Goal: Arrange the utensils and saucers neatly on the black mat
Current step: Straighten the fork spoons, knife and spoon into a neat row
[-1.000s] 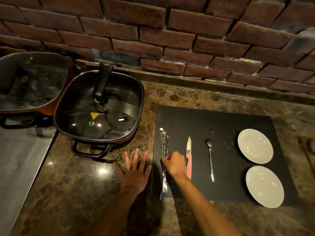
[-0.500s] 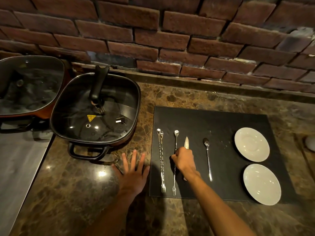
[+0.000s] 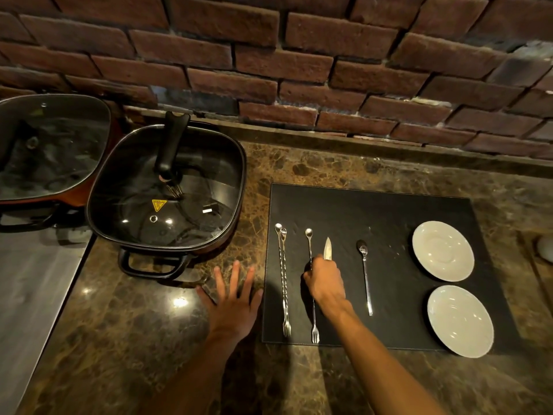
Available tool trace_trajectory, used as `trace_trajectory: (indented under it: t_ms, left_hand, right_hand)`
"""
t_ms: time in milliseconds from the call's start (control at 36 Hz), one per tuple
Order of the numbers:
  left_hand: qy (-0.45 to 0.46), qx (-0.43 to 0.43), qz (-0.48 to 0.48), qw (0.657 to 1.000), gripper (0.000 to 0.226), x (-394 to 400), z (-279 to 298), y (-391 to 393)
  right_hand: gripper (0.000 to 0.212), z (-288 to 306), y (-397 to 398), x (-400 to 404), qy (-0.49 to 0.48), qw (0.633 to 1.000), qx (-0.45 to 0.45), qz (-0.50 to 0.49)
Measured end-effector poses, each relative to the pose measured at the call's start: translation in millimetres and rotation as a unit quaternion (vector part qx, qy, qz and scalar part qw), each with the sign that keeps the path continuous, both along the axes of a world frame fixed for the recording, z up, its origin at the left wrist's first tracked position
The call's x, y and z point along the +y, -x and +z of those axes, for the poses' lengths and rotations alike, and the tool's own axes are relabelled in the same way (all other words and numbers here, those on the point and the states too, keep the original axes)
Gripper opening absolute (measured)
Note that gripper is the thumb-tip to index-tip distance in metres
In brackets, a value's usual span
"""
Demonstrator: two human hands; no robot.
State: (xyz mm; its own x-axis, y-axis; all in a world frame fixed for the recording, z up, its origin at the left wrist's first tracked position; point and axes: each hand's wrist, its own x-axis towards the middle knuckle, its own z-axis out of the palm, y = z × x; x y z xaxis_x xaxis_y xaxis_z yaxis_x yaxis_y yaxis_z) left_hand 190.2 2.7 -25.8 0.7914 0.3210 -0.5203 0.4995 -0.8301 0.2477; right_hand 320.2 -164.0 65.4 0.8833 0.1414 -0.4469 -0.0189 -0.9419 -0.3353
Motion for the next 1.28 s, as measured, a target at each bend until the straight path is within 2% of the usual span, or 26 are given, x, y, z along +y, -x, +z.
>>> trace_trajectory:
  t_ms: [139,306,417,583,694,944,1278]
  left_hand:
    - [0.006,-0.003,0.001,1.0,0.059,0,1,0]
    - [0.01,-0.006,0.0,1.0,0.061,0,0,0]
    - [0.005,-0.004,0.0,1.0,0.064,0,-3,0]
    - [-0.003,0.004,0.0,1.0,0.066,1,-7,0]
    - [-0.009,0.004,-0.003,1.0,0.065,1,-8,0]
    - [-0.003,0.004,-0.007,1.0,0.065,1,-5,0]
    - [0.002,0.013,-0.007,1.0,0.061,2,-4,-2]
  right_hand:
    - [0.022,-1,4,-2,-0.008,1.0,-0.002,0.001]
    - [0.021,-1,8,12,-0.043,0.998,-0.046,0.031]
    - [0.019,-5,17,33,-0.077,0.995,-0.016,0.056]
    - [0.031,-13,21,46,-0.084,0.996,0.023,0.021]
    - [0.022,-16,20,43,-0.102,0.995,0.022,0.006]
    - [0.019,-19,22,35,-0.109,0.994,0.011,0.01]
    - [0.019,-14,11,22,-0.06,0.998,-0.008,0.001]
